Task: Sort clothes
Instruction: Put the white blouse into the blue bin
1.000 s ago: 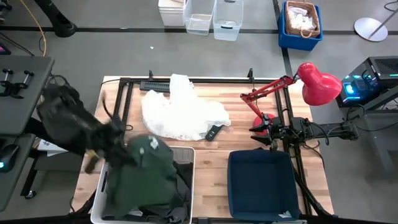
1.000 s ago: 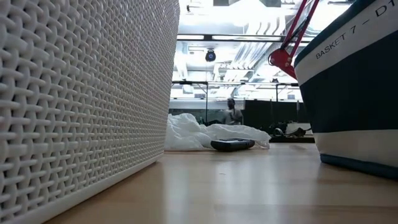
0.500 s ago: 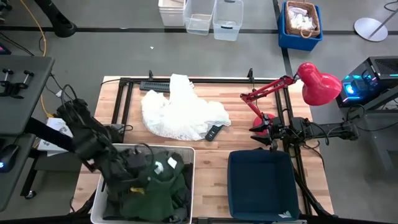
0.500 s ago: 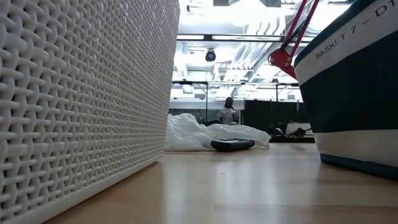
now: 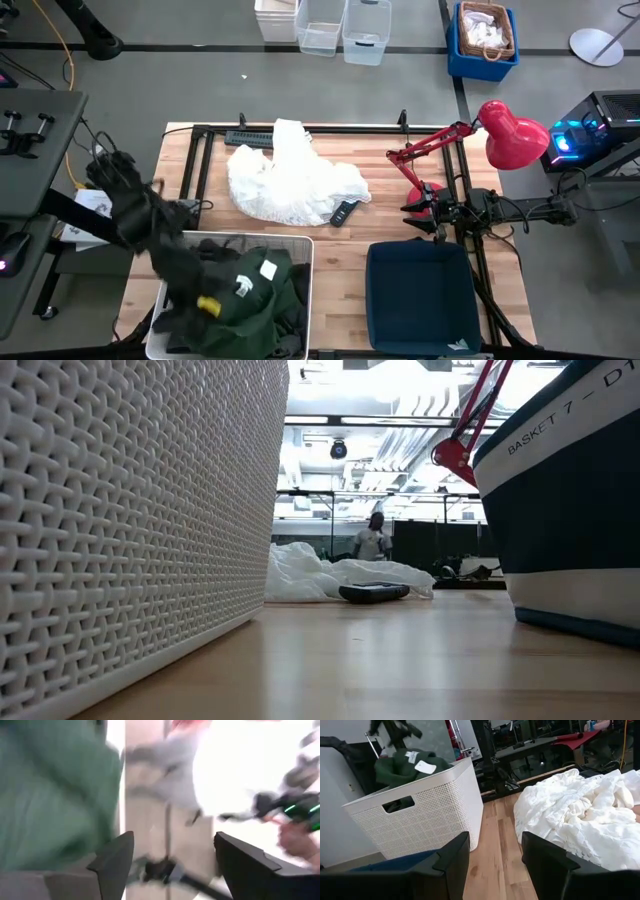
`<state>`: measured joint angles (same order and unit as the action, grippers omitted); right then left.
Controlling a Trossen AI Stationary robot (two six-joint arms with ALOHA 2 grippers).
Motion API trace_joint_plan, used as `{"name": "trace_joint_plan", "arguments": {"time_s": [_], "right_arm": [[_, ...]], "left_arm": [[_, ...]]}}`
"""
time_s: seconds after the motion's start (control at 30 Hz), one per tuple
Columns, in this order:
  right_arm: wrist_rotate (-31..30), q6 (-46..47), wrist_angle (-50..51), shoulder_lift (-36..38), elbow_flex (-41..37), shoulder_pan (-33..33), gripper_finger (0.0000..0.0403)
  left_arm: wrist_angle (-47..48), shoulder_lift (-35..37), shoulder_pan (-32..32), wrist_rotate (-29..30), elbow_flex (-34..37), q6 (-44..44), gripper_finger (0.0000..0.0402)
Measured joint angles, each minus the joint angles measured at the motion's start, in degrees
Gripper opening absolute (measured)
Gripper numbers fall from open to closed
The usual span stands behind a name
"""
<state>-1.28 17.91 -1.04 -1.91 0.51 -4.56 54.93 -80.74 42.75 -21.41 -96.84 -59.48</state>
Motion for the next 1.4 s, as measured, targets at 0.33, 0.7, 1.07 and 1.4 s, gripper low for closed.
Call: {"name": "trace_joint_plan", "arguments": {"time_s": [0.33,0.7,1.07,1.4], "right_arm": [[0.00,0.00,-0.01,0.00,-0.01,0.00,0.0179],[0.00,0.00,0.00,0.02,-0.01,0.00,0.0179],[0.00,0.00,0.00,0.02,0.00,0.00,0.0179],[0.00,0.00,0.00,0.00,0.00,0.00,0.0179]], "left_arm": [[-16.53,3.63,-24.32,24.56,-0.15,16.04,0.0267],[8.13,-11.32,-57.53,30.47,0.09,21.98,0.0267],[18.83,-28.45,-58.11,30.75,4.02,26.40,0.0267],[0.07,-32.01,-57.13,35.34,17.39,19.89,0.0267]]}}
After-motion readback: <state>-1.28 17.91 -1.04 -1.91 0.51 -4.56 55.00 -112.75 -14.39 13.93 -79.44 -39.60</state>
